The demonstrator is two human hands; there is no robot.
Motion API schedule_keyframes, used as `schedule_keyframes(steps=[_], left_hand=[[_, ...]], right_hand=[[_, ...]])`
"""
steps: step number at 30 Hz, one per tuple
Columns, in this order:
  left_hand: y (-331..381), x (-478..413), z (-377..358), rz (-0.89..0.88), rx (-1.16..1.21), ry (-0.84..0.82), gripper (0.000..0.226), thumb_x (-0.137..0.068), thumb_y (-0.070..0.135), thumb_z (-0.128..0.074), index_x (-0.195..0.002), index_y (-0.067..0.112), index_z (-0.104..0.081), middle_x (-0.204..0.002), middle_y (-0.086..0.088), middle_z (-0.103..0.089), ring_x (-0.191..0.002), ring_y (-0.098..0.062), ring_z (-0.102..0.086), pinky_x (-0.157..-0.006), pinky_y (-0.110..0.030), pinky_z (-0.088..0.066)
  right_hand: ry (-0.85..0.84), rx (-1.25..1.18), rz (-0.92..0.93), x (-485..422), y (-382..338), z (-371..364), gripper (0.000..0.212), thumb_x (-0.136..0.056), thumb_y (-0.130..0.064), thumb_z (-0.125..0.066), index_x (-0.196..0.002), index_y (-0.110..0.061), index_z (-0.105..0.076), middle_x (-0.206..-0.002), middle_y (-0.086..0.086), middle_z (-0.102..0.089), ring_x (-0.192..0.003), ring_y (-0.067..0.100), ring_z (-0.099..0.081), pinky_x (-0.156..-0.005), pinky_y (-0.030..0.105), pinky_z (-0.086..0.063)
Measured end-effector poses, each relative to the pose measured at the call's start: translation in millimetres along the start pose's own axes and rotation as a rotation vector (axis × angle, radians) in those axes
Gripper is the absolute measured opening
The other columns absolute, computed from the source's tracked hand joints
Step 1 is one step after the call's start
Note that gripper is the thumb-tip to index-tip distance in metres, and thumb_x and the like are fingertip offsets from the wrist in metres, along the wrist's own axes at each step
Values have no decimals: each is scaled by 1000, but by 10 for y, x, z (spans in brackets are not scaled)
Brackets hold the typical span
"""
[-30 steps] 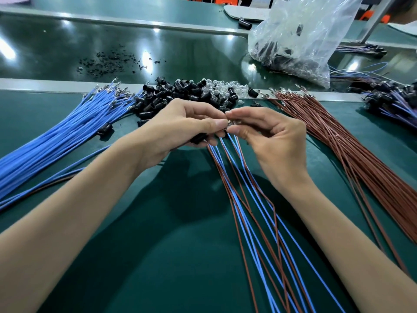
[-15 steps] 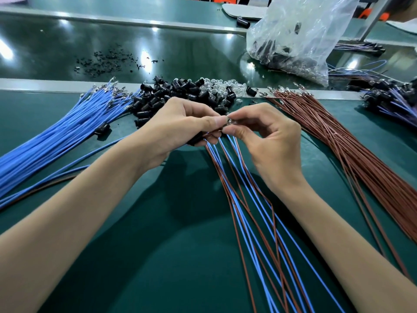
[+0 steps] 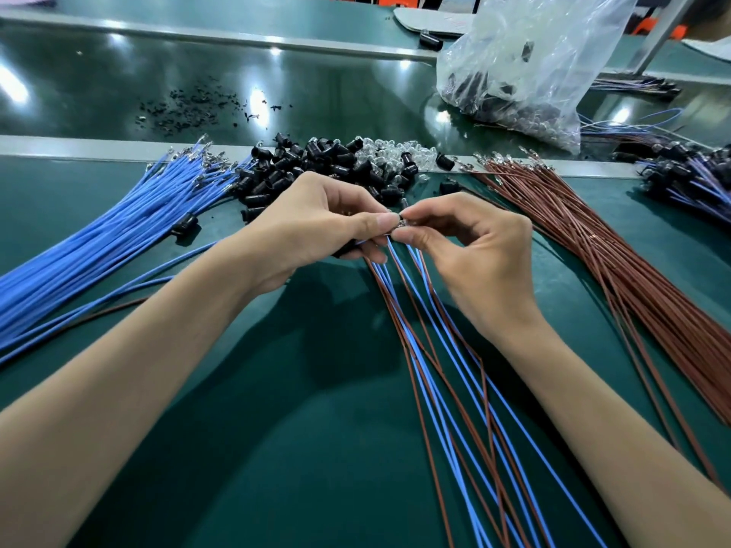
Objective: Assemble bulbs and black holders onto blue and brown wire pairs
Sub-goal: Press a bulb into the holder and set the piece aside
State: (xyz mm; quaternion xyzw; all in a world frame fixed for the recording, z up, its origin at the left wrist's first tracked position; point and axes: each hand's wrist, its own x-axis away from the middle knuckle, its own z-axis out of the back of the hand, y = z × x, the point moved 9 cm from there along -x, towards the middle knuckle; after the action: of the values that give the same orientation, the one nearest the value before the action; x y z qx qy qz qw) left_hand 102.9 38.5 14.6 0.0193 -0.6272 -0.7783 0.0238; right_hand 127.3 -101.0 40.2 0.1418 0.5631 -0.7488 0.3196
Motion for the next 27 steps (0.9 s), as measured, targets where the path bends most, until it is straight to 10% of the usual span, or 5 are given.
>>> schedule_keyframes(steps=[22,27], left_hand=[[28,7,-49,-37,-25,-119,22,-68,28,-69,-70,7,-69,-57,-3,-64,-53,-9,-60,-55,-14,-47],[-34,-9,-12,42,-48,-156,40,-75,41,-61,-93,6,-72,-81,-7,-73,-70,-9,-66,-60,-13,-49]], right_hand=[[-122,68,123,22,-119,-88,17,-77,-1,-75,-94,-3,-75,-84,5,-67,-79,9,-62,-74,11,-45],[-115,115,165,14,-121,-95,12,-80,-5,-74,-92,-2,-73,-85,4,-65,-79,10,-60,-74,11,-44]])
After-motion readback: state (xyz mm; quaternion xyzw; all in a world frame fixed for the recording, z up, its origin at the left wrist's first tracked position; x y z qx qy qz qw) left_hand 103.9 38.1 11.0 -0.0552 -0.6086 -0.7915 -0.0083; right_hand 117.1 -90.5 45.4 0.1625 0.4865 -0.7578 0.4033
